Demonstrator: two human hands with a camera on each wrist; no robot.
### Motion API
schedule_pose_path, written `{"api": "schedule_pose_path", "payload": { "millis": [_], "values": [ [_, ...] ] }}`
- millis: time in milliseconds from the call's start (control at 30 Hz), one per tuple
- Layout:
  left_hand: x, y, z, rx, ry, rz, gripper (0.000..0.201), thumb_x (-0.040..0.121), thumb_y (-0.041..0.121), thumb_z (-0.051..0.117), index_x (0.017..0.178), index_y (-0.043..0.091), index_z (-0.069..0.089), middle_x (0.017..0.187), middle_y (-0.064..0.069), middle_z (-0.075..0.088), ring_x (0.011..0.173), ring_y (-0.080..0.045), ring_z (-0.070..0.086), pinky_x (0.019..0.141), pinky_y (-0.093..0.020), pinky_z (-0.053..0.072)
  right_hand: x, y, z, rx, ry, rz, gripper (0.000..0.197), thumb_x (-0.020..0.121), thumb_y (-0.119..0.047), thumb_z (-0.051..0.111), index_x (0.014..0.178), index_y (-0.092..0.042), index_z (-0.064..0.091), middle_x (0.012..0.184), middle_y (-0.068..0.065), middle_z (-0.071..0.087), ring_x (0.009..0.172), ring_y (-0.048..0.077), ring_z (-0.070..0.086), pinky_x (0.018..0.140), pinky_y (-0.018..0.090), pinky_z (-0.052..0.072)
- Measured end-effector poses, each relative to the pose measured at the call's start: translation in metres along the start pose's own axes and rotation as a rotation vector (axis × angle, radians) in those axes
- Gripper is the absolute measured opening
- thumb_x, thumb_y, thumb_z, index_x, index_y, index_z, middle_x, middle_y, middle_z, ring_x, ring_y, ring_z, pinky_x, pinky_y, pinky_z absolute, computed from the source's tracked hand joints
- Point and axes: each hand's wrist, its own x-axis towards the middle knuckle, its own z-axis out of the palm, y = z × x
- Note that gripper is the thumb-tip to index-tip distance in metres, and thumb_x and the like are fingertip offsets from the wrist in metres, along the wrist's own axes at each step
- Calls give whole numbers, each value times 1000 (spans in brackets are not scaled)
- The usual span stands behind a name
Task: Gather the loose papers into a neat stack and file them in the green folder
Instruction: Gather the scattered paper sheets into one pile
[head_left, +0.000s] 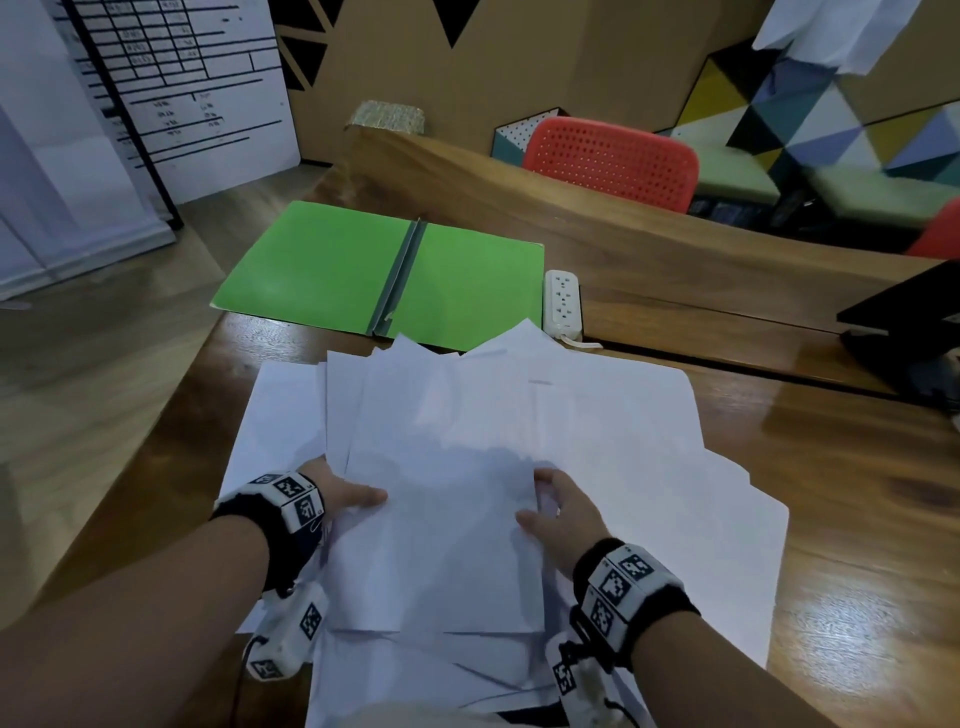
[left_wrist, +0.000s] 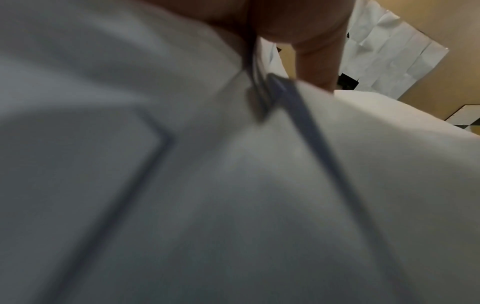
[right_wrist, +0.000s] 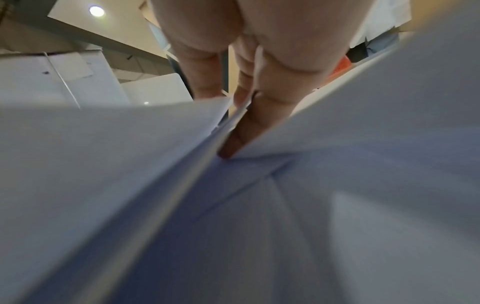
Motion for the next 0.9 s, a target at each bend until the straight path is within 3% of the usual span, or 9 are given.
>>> {"api": "schedule_pose_path", "payload": {
  "millis": [100, 233, 367, 467, 567, 633, 733, 800, 900],
  "values": [
    [0, 2, 0, 31, 23, -38, 68, 64, 25, 83, 121, 4, 54, 125, -16, 61, 114, -33, 56, 95, -35, 43, 8, 2, -17, 145, 71, 59, 51, 87, -15, 61, 132, -29, 43, 120, 9, 60, 105, 26, 60, 94, 46, 51],
    [1, 1, 2, 20, 28, -39, 68, 64, 25, 83, 121, 5, 54, 125, -16, 61, 114, -33, 56, 99, -37, 44, 21, 11, -80, -272, 426, 280, 52, 85, -16, 58, 135, -14, 43, 132, 14, 53, 117, 34, 52, 101, 42, 43],
    [2, 1, 2, 28, 44, -58, 69, 64, 25, 83, 123, 4, 52, 126, -17, 60, 115, -33, 55, 96, -36, 42, 22, 21, -119, -691, 233, 463, 55, 73, -37, 72, 117, -14, 47, 129, 14, 51, 121, 36, 47, 102, 45, 39],
    [2, 1, 2, 26, 45, -78, 72, 64, 28, 83, 123, 4, 51, 126, -16, 59, 114, -33, 55, 95, -36, 42, 35, 39, -131, -756, 142, 515, 98, 56, -60, 75, 136, -16, 38, 135, 10, 48, 125, 34, 45, 105, 44, 38],
    [2, 2, 1, 33, 51, -94, 77, 60, 35, 84, 123, 5, 52, 124, -13, 61, 112, -33, 56, 94, -37, 44, 49, 39, -138, -827, 161, 492, 92, 58, -70, 69, 133, -21, 45, 138, 10, 44, 127, 34, 40, 105, 42, 36],
    [2, 2, 1, 35, 51, -92, 74, 60, 36, 84, 121, 6, 54, 122, -14, 62, 107, -32, 57, 91, -35, 44, 60, 28, -144, -881, 176, 427, 88, 63, -69, 67, 133, -20, 48, 144, 9, 37, 132, 34, 34, 108, 44, 30],
    [1, 4, 1, 12, 43, -82, 66, 63, 30, 83, 119, 7, 56, 119, -13, 63, 96, -27, 55, 86, -32, 43, 88, 20, -151, -914, 141, 336, 101, 64, -61, 72, 145, -16, 32, 155, 8, 26, 141, 28, 26, 117, 45, 19],
    [2, 4, 0, 7, 31, -83, 66, 62, 31, 83, 118, 7, 57, 119, -12, 64, 99, -28, 57, 88, -33, 44, 105, 16, -153, -892, 95, 332, 111, 60, -54, 79, 147, -12, 24, 155, 9, 27, 141, 29, 29, 115, 44, 25],
    [3, 2, -1, 40, 42, -103, 67, 62, 34, 83, 118, 7, 57, 118, -12, 64, 104, -29, 58, 89, -33, 44, 117, 8, -154, -849, 41, 373, 97, 67, -44, 79, 143, -7, 31, 148, 14, 36, 133, 31, 39, 103, 36, 36]
  ]
}}
